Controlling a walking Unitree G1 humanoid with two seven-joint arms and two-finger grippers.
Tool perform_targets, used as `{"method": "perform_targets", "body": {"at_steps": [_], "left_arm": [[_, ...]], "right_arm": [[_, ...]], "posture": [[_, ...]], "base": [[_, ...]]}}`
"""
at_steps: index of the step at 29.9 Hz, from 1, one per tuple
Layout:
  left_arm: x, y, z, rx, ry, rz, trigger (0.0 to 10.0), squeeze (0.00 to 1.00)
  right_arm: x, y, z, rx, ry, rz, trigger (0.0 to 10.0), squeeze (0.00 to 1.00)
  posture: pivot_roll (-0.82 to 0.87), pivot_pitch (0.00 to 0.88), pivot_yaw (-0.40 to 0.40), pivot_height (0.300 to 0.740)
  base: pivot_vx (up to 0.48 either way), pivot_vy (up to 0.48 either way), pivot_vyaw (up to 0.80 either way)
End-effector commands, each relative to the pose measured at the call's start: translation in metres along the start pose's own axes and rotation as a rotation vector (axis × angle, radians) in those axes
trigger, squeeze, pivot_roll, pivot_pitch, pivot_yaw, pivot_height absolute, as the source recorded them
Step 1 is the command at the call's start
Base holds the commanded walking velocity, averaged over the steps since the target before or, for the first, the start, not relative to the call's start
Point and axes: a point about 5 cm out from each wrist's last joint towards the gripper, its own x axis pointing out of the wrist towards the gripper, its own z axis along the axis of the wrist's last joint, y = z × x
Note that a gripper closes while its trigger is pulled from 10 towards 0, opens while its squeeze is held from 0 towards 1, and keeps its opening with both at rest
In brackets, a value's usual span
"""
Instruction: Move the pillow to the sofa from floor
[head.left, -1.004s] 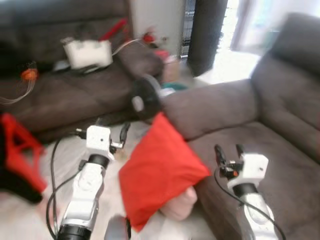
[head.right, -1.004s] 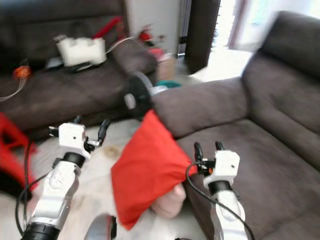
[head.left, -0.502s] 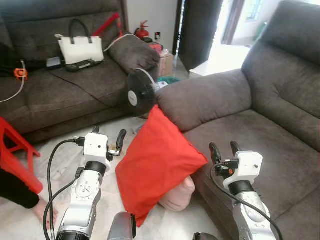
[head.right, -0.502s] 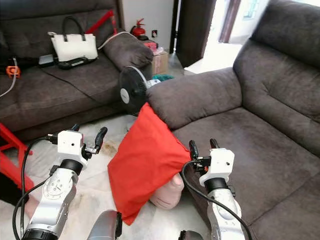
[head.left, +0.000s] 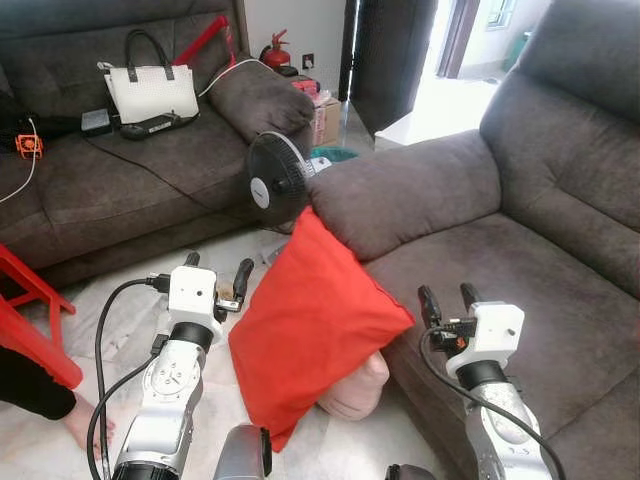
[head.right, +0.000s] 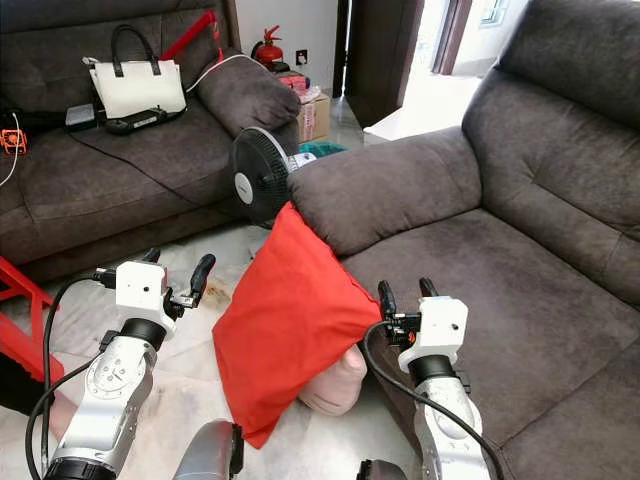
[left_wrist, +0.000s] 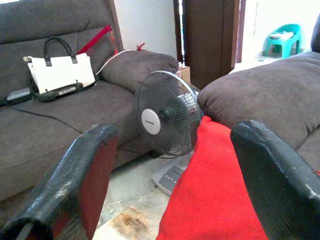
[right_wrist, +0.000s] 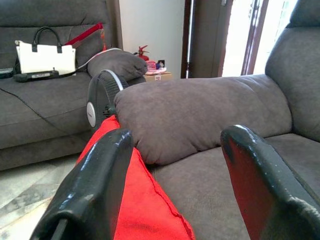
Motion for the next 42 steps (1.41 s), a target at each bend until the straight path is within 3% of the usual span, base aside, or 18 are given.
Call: {"method": "perform_targets", "body": {"at_steps": [1,14,34,42], "left_arm": [[0.0018,-0.0003,0.0029,-0.003,-0.009,-0.001,10.0,0.00],[0.0011,-0.0011,0.0020,-0.005,-0.005,0.004,10.0,0.00],[0.0014,-0.0033,0.0007,-0.025,0.000,-0.001,10.0,0.00],[0.0010,-0.0030,-0.0008,-0.021,0.013,0.000,10.0,0.00]], "right_arm": [[0.0034,0.0013,0.0022,-0.004,0.000,0.007,10.0,0.00],[0.0036,0.0024,0.0018,-0.021,0.005,0.027,10.0,0.00],[0.0037,0.0040,0.0046,-0.039,-0.008,0.058,10.0,0.00],[0.0028,0.0074,0.0030,-0.043,-0.002,0.081,10.0,0.00]], "posture": [[0.10,0.000,-0.022,0.617],[0.10,0.000,-0.031,0.529],[0.10,0.000,-0.036,0.529],[0.10,0.000,-0.037,0.529]], "base": [[0.000,0.000,0.00],[0.000,0.000,0.00],[0.000,0.000,0.00],[0.000,0.000,0.68]]}}
